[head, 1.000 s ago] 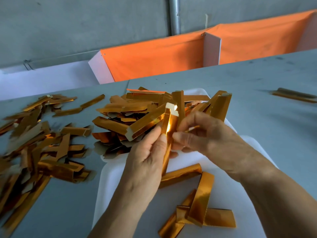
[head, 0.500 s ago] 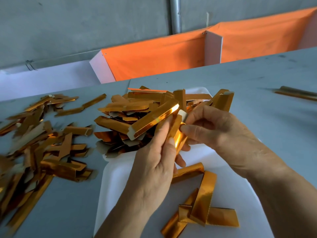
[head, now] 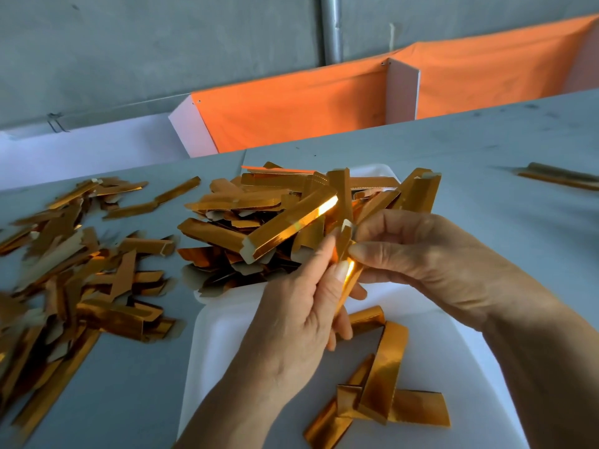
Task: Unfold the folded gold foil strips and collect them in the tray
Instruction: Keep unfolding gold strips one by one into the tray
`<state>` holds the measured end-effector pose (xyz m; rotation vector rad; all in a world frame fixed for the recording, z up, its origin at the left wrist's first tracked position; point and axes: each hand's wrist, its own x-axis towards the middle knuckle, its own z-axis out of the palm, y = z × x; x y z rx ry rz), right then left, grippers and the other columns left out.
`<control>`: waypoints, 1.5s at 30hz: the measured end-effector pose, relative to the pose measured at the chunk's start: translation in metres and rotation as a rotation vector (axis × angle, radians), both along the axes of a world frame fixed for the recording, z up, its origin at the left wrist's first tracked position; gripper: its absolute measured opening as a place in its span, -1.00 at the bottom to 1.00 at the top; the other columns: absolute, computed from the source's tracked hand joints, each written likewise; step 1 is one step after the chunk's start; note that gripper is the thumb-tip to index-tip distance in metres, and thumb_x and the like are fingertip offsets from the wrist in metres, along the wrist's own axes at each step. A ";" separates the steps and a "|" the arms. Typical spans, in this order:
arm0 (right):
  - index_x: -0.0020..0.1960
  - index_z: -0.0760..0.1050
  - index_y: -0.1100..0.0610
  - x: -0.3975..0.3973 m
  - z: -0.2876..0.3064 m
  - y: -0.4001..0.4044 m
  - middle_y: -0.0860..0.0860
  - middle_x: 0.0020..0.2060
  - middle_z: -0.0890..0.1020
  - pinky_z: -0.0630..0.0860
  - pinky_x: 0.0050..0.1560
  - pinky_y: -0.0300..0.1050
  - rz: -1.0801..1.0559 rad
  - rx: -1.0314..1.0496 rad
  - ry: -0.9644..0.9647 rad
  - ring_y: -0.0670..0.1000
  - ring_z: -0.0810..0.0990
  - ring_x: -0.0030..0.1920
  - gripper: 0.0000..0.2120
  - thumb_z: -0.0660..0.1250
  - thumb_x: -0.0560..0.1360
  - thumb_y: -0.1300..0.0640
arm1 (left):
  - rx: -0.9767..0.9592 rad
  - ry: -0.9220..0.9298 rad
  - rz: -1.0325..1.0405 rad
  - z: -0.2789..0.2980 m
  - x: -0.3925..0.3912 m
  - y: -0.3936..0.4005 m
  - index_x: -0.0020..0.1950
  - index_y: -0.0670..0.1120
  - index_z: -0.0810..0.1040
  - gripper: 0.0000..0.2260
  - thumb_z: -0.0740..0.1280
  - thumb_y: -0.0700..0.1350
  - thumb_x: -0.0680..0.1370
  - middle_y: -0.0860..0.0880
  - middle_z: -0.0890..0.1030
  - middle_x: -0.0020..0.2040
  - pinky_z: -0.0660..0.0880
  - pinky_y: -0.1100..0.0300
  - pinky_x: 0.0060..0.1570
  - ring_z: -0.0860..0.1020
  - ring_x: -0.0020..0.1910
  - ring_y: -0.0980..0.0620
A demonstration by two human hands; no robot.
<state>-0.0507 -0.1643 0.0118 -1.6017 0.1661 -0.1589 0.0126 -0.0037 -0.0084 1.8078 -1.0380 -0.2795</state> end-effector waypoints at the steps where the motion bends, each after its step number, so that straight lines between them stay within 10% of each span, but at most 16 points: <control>1: -0.09 0.58 0.25 -0.001 0.001 -0.002 0.13 -0.11 0.71 0.61 0.03 -0.08 0.005 -0.022 0.019 0.08 0.69 -0.06 -0.79 0.40 0.36 0.13 | 0.016 -0.023 -0.004 0.000 0.000 0.000 0.44 0.21 0.21 -0.53 0.04 0.16 0.52 0.03 0.63 -0.28 0.47 0.33 -0.44 0.52 -0.47 0.11; 15: -0.07 0.62 0.24 -0.006 0.001 -0.010 0.11 -0.11 0.70 0.62 0.00 -0.07 0.109 0.000 0.038 0.09 0.69 -0.04 -0.83 0.36 0.38 0.20 | 0.084 -0.185 -0.009 -0.001 -0.003 -0.002 0.49 0.17 0.09 -0.44 -0.02 0.21 0.49 0.15 0.52 -0.32 0.39 0.47 -0.40 0.52 -0.37 0.24; 25: -0.17 0.64 0.02 -0.003 0.004 -0.007 -0.16 -0.35 0.62 0.48 -0.31 -0.33 0.032 -0.248 0.037 -0.19 0.55 -0.33 -0.93 0.40 0.42 0.17 | 0.164 -0.178 0.063 0.001 -0.003 -0.002 0.10 -0.06 0.52 -0.52 -0.08 0.15 0.50 0.17 0.48 -0.46 0.44 0.46 -0.38 0.53 -0.42 0.30; 38: -0.19 0.59 0.04 -0.001 0.001 -0.005 -0.18 -0.44 0.59 0.47 -0.36 -0.41 -0.071 -0.272 0.048 -0.19 0.59 -0.39 -0.87 0.36 0.49 0.21 | 0.168 -0.402 0.168 -0.001 -0.008 -0.007 0.44 0.12 0.29 -0.33 0.01 0.34 0.38 0.15 0.56 0.20 0.51 0.24 0.12 0.52 0.19 0.12; 45: -0.16 0.63 0.09 -0.004 0.000 -0.007 -0.03 -0.33 0.64 0.52 -0.30 -0.31 -0.013 -0.045 0.012 -0.09 0.60 -0.33 -0.91 0.35 0.46 0.11 | 0.152 -0.456 0.172 0.002 -0.007 -0.005 0.22 0.01 0.47 -0.53 0.08 0.25 0.47 0.25 0.32 -0.39 0.34 0.51 -0.35 0.45 -0.35 0.29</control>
